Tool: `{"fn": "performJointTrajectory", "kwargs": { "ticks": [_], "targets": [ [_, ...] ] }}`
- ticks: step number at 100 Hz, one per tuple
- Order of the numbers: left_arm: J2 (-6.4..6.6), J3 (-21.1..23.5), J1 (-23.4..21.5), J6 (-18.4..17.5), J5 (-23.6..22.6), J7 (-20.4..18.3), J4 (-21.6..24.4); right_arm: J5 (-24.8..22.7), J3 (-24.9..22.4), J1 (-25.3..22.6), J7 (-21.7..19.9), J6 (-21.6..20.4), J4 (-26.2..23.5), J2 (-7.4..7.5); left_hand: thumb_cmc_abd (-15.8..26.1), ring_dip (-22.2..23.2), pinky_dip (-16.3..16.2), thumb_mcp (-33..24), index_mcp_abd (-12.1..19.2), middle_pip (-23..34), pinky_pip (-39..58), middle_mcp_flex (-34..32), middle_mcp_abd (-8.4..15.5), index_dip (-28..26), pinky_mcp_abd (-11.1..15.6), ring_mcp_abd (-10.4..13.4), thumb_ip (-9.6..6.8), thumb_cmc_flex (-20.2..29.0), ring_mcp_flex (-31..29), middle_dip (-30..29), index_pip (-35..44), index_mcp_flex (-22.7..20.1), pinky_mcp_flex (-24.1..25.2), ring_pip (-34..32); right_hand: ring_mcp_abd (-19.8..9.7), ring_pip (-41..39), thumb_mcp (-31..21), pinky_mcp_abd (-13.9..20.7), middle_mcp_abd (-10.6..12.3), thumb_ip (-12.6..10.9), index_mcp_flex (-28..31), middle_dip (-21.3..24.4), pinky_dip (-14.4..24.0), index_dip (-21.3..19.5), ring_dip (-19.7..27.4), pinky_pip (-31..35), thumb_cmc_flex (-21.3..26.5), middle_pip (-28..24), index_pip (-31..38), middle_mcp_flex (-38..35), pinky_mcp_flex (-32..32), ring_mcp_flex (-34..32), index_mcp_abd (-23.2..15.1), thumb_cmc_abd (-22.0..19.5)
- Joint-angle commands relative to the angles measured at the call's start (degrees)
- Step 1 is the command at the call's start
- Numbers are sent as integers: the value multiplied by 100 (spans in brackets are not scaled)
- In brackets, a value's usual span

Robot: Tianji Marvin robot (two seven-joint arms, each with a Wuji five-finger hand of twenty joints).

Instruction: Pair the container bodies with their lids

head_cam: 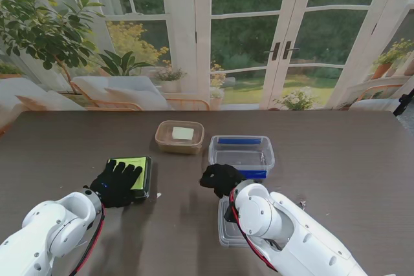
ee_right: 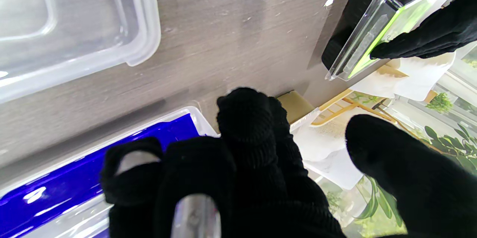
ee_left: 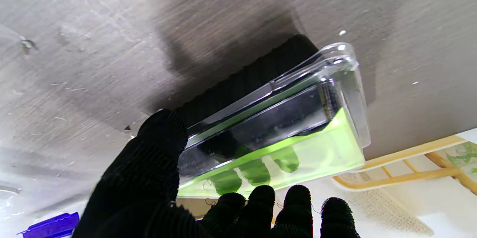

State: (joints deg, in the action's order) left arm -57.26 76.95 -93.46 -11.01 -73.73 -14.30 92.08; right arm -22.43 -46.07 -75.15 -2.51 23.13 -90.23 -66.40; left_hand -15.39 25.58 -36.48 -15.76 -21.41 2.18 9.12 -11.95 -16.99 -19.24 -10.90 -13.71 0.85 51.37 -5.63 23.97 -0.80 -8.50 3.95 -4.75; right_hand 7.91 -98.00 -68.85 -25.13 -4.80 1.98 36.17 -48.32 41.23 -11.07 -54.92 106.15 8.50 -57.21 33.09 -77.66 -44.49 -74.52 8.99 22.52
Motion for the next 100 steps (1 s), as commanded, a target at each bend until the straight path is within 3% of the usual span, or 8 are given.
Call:
{"fn": "performJointTrajectory", "kwargs": {
  "ticks": [1,52,100],
  "targets": [
    [31,37,85,-61,-46,-111,-105,24,30,-4,-92,-31,11,-19,204,81,-100,96,-95,87,37,127,-164,36,-31,-100,-44,174,213,74,4,73,153,-42,-109,-200,426,-189,-424,72,138,55,34,48,12,296,-70,16,-27,-453,-2202,-31,-9,-87],
    [143,237,657,-641,-205,-485,-625,261,201,172,-98,-33,119,-87,480,68,-61,549,-1,77,-53,179,-146,412,-3,-68,-100,371,252,11,-6,63,143,-9,-88,-197,422,-190,-427,73,153,56,36,51,14,296,-67,18,-31,-463,-2202,-30,13,-85],
    [289,-17,1666,-1105,-303,-396,-1690,576,373,486,-31,-32,472,-221,721,64,1,790,-2,70,-86,212,-137,575,13,-64,-145,344,274,5,-37,68,134,-2,-41,-197,417,-243,-441,76,286,57,32,32,13,271,-63,15,29,-509,-2196,-27,81,-78]
  ]
}}
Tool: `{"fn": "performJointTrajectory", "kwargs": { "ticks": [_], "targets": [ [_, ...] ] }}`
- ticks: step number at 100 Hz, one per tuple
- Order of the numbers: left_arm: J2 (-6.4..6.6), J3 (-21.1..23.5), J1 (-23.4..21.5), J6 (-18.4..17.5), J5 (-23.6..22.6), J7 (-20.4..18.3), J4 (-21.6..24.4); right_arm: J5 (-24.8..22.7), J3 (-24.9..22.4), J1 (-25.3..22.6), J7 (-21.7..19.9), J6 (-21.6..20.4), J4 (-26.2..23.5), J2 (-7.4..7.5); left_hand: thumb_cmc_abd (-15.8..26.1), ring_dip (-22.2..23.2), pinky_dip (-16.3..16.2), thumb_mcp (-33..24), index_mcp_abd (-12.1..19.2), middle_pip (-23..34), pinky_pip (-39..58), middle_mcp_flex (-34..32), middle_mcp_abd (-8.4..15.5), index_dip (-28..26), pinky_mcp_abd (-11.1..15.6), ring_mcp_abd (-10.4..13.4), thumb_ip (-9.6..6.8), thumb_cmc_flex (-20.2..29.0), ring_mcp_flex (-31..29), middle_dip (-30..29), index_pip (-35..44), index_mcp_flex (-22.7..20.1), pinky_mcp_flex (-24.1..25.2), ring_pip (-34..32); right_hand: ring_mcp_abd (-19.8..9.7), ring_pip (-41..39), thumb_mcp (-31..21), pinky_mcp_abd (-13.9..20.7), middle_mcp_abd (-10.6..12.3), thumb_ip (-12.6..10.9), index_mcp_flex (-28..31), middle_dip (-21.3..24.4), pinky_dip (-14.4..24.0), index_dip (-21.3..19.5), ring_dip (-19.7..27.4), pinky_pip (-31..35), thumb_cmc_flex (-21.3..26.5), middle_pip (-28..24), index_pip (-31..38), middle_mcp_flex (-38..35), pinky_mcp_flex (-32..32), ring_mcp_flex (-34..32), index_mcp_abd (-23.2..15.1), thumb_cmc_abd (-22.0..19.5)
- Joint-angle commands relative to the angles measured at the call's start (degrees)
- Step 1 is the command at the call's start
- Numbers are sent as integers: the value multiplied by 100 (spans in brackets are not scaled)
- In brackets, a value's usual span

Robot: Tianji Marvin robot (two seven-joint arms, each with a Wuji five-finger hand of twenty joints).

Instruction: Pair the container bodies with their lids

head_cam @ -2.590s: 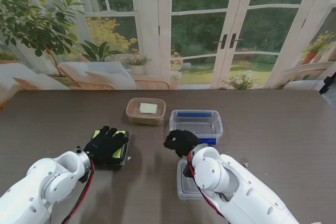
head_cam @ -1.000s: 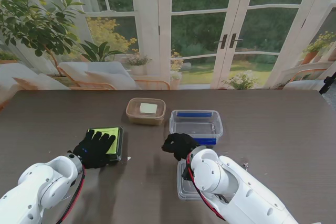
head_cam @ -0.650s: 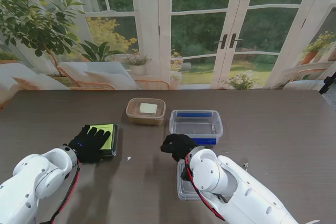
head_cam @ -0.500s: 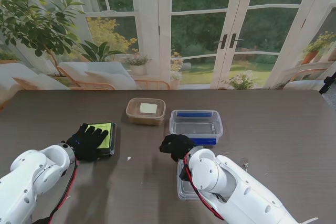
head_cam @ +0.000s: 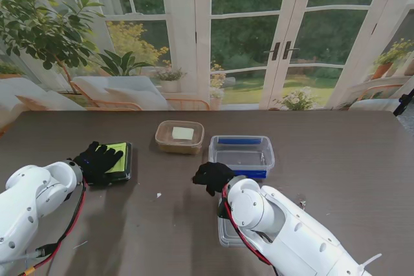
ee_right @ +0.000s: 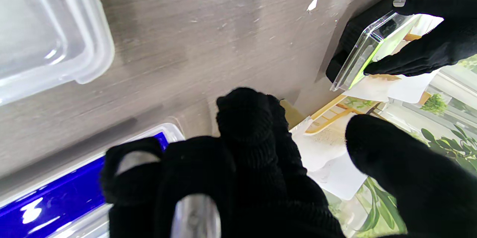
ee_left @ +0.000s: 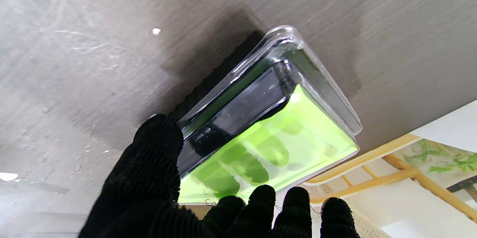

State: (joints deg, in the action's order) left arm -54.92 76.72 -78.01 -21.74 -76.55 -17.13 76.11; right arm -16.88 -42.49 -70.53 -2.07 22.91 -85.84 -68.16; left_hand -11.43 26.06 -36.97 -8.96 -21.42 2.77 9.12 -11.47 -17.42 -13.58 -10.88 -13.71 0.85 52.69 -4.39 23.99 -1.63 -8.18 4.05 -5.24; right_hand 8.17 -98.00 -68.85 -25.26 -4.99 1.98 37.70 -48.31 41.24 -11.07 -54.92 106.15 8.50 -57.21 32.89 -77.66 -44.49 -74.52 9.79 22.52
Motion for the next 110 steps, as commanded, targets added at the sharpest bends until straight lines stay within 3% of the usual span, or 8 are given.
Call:
{"fn": "performJointTrajectory", "kwargs": {
  "ticks": [1,28,68,90,110],
  "targets": [
    [57,-4,143,-37,-18,-109,-118,27,17,28,-73,-12,39,-48,337,17,52,116,3,9,-87,169,-94,14,14,-60,-146,211,150,4,44,37,125,47,-74,-197,414,-231,-421,76,131,56,32,32,14,270,-61,15,48,-509,-2196,-28,6,-76],
    [115,-347,661,-108,31,107,-692,144,67,134,-35,-54,138,-101,446,17,84,272,-15,11,-95,183,-84,125,29,-44,-179,243,164,4,34,32,119,51,-65,-199,418,-251,-429,79,167,56,38,31,12,261,-57,18,61,-524,-2195,-27,20,-76],
    [157,-1009,1207,306,26,485,-1321,311,155,296,-31,-75,351,-170,499,6,199,402,-138,-13,-167,305,-113,315,34,-49,-229,255,256,-1,4,27,109,88,-52,-204,412,-266,-448,82,212,47,46,30,9,261,-49,-7,74,-531,-2194,-26,44,-75],
    [187,-1167,1374,444,-154,671,-1445,402,200,357,-26,-76,478,-208,578,-2,316,521,-131,-21,-235,362,-131,438,31,-59,-235,161,302,-9,-20,32,94,110,-21,-207,404,-287,-460,86,227,49,53,33,6,256,-44,-29,73,-533,-2193,-25,60,-69],
    [183,-1004,1293,458,-341,710,-1271,471,198,354,-33,-67,484,-218,654,-56,468,654,-117,-58,-325,448,-148,573,26,-72,-240,23,379,-49,-36,27,82,188,-24,-209,402,-300,-468,90,242,50,59,35,3,256,-45,-49,75,-533,-2192,-25,75,-66]
  ]
}}
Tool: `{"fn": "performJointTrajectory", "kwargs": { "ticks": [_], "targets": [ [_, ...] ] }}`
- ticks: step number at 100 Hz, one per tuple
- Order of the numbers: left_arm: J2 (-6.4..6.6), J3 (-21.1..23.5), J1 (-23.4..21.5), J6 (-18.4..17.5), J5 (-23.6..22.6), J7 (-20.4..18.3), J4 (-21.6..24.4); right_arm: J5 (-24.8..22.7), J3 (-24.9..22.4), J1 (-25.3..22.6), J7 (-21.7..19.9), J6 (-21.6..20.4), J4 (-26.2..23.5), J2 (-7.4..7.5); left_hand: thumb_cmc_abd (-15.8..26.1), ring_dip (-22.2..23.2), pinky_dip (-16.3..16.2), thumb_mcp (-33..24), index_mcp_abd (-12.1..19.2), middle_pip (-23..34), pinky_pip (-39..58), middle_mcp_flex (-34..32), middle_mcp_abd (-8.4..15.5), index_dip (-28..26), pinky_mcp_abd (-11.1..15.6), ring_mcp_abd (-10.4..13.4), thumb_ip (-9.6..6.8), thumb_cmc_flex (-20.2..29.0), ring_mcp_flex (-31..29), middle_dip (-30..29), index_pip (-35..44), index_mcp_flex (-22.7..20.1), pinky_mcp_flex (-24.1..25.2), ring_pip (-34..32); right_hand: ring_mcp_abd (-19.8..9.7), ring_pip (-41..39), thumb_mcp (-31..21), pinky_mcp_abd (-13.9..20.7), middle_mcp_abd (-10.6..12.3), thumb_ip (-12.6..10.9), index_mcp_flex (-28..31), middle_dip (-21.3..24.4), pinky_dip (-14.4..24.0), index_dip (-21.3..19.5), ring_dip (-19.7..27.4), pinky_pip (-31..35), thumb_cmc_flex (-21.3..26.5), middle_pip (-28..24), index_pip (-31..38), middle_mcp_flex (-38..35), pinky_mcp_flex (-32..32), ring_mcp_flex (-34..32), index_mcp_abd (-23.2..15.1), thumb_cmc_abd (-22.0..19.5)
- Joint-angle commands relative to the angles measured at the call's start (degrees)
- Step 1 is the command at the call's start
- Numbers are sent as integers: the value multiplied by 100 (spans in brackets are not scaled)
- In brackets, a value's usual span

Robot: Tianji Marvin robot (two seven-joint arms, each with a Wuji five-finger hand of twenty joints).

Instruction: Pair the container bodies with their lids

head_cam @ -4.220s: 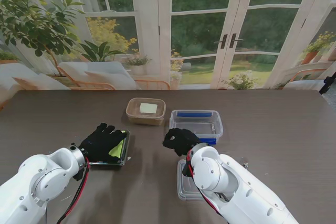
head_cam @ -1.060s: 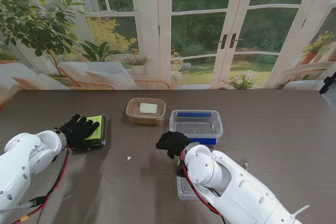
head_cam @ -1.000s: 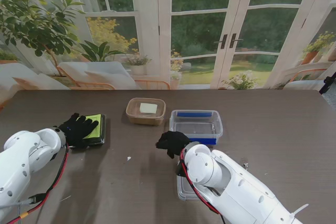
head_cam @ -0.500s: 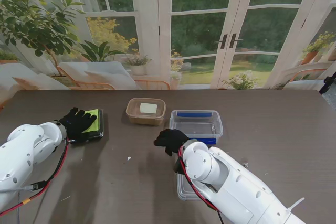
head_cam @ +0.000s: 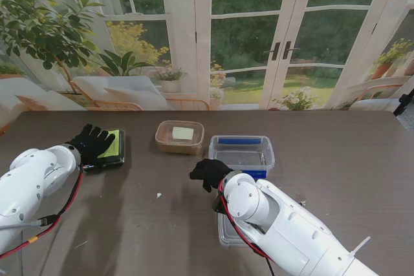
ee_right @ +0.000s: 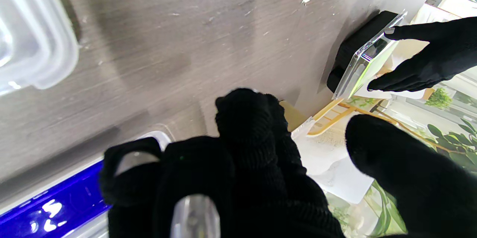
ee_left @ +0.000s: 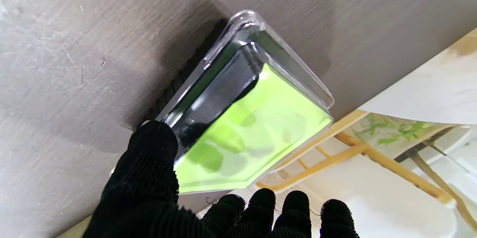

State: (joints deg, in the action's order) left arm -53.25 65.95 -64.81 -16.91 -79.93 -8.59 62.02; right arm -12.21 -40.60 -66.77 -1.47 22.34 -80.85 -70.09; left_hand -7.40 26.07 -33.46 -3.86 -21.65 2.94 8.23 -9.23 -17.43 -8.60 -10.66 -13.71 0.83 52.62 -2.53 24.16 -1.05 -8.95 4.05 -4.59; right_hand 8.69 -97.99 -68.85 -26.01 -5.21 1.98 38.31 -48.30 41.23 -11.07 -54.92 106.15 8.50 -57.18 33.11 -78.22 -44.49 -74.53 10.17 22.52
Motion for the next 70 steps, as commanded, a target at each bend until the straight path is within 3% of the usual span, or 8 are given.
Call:
{"fn": "performJointTrajectory", "kwargs": {
  "ticks": [1,30,42,60,70],
  "targets": [
    [17,85,-34,-30,-15,-146,151,7,9,-23,-93,-9,-16,-25,257,-61,126,146,-94,-76,-240,225,-149,80,5,-76,-239,28,191,-69,-93,103,80,127,-76,-210,402,-225,-446,89,180,49,59,35,3,255,-44,-53,53,-478,-2192,-24,36,-66],
    [-7,396,-230,-300,-20,-399,477,43,-18,-34,-87,-2,-32,-28,335,-271,438,298,-46,-106,-360,292,-144,155,10,-68,-251,-105,184,-183,-32,93,42,239,-57,-211,405,-242,-462,93,205,52,66,44,1,250,-35,-80,41,-479,-2191,-23,45,-64],
    [-41,596,-413,-387,11,-315,690,-1,-63,-75,-80,-10,-88,-7,376,-292,483,316,-19,-84,-359,198,-140,103,-1,-83,-249,-128,167,-206,7,77,27,218,-44,-207,409,-248,-475,94,222,61,70,48,3,247,-31,-80,37,-477,-2191,-22,45,-68],
    [-148,914,-730,-566,525,-401,1106,-181,-210,-232,-125,-4,-370,90,363,-113,251,356,22,10,-78,-259,-119,-920,-40,-132,-223,-92,-99,-125,256,149,103,35,0,-175,397,-260,-478,95,246,73,70,55,16,234,-22,-72,29,-475,-2189,-20,33,-59],
    [-202,1064,-923,-648,842,-561,1386,-301,-342,-367,-122,-4,-569,144,354,-87,181,354,16,51,-32,-380,-101,-1052,-38,-161,-220,-81,-192,-95,267,123,98,-4,32,-145,393,-281,-485,94,236,86,56,62,28,192,-14,-47,13,-472,-2178,-18,17,-54]
  ]
}}
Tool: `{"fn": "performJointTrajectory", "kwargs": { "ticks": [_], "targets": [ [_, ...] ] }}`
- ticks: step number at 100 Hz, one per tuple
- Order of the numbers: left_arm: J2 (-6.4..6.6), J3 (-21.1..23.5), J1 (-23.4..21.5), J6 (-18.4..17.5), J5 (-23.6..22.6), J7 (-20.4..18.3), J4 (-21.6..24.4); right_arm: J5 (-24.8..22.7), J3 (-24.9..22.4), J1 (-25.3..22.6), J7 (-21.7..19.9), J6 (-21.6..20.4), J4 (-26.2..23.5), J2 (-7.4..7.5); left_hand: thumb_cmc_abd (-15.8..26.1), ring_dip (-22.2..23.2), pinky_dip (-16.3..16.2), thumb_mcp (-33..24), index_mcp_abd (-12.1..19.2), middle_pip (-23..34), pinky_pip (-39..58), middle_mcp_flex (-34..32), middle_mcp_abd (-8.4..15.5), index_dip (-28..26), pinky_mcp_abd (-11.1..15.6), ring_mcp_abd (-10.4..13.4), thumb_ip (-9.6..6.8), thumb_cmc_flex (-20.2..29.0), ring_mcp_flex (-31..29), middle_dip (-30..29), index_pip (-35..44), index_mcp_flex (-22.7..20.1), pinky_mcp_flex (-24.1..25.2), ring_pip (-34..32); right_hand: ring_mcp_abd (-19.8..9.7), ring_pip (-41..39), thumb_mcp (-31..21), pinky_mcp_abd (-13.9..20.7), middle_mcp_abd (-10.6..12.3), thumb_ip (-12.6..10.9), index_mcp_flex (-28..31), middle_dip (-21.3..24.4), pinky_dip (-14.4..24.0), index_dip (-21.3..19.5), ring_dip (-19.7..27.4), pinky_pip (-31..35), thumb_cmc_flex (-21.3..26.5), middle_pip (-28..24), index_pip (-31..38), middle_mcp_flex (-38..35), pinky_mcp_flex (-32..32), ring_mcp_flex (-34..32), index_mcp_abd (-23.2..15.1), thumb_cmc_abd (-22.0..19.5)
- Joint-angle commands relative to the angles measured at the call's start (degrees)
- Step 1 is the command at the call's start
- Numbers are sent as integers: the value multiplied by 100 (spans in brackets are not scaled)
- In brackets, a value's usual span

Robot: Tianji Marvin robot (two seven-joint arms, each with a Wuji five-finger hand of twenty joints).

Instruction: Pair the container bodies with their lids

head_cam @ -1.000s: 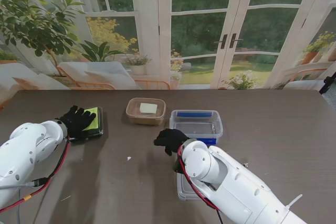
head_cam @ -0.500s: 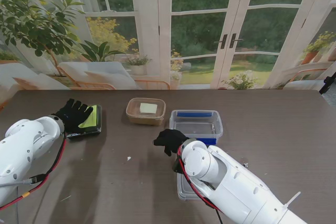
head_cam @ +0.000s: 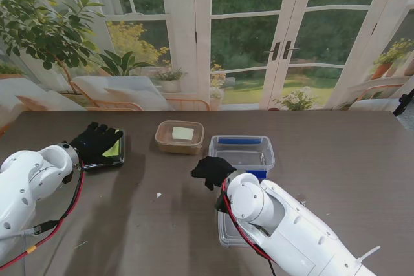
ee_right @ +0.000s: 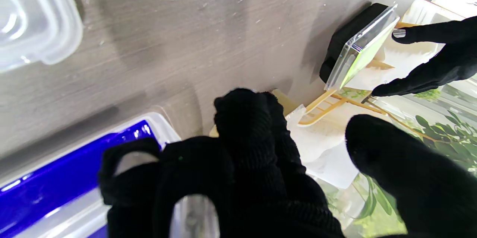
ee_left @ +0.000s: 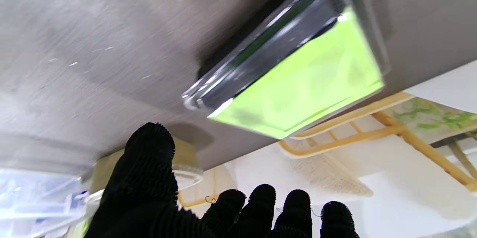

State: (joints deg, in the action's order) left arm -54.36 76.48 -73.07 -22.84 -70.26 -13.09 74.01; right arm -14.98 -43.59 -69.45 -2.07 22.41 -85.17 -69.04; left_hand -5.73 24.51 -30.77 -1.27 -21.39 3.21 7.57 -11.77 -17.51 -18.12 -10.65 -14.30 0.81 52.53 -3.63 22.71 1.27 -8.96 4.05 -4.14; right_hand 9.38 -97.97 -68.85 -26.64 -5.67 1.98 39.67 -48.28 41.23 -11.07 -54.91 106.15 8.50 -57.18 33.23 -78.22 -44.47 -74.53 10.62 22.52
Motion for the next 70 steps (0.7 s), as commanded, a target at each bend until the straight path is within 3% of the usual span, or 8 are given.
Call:
{"fn": "performJointTrajectory", "kwargs": {
  "ticks": [1,22,42,70],
  "targets": [
    [-96,25,-117,-60,-94,-129,217,-37,-58,-115,-59,-12,-156,44,187,71,-95,96,-11,27,38,-138,-95,-107,-40,-103,-217,-73,-90,52,38,122,98,-52,-34,-145,392,-224,-440,94,100,85,53,63,28,185,-14,-44,-1,-471,-2178,-19,-38,-52],
    [-208,268,-564,-29,596,-279,797,-318,-371,-473,-94,-45,-589,177,133,101,-286,89,-6,76,161,-428,-77,-242,-83,-168,-208,-34,-303,85,169,-91,101,-115,109,84,353,-496,-488,107,72,123,-52,89,124,-124,-5,132,-61,-401,-2122,-11,-123,-17],
    [-292,404,-974,134,1188,-375,1309,-594,-650,-822,-108,-154,-910,278,90,109,-410,83,-1,100,235,-631,-65,-264,-175,-234,-195,7,-486,91,214,-303,3,-157,394,844,332,-943,-529,111,-91,280,-468,113,491,-989,-4,541,-157,127,-1751,-9,-341,50],
    [-391,428,-1447,526,1644,-289,1933,-939,-994,-1190,-138,-397,-1225,386,95,104,-451,103,9,85,191,-778,-67,-237,-223,-308,-172,6,-615,64,233,-571,18,-175,692,2741,373,-549,-498,147,-282,813,-377,44,1498,-1727,-7,1104,-97,1560,-195,18,-758,194]
  ]
}}
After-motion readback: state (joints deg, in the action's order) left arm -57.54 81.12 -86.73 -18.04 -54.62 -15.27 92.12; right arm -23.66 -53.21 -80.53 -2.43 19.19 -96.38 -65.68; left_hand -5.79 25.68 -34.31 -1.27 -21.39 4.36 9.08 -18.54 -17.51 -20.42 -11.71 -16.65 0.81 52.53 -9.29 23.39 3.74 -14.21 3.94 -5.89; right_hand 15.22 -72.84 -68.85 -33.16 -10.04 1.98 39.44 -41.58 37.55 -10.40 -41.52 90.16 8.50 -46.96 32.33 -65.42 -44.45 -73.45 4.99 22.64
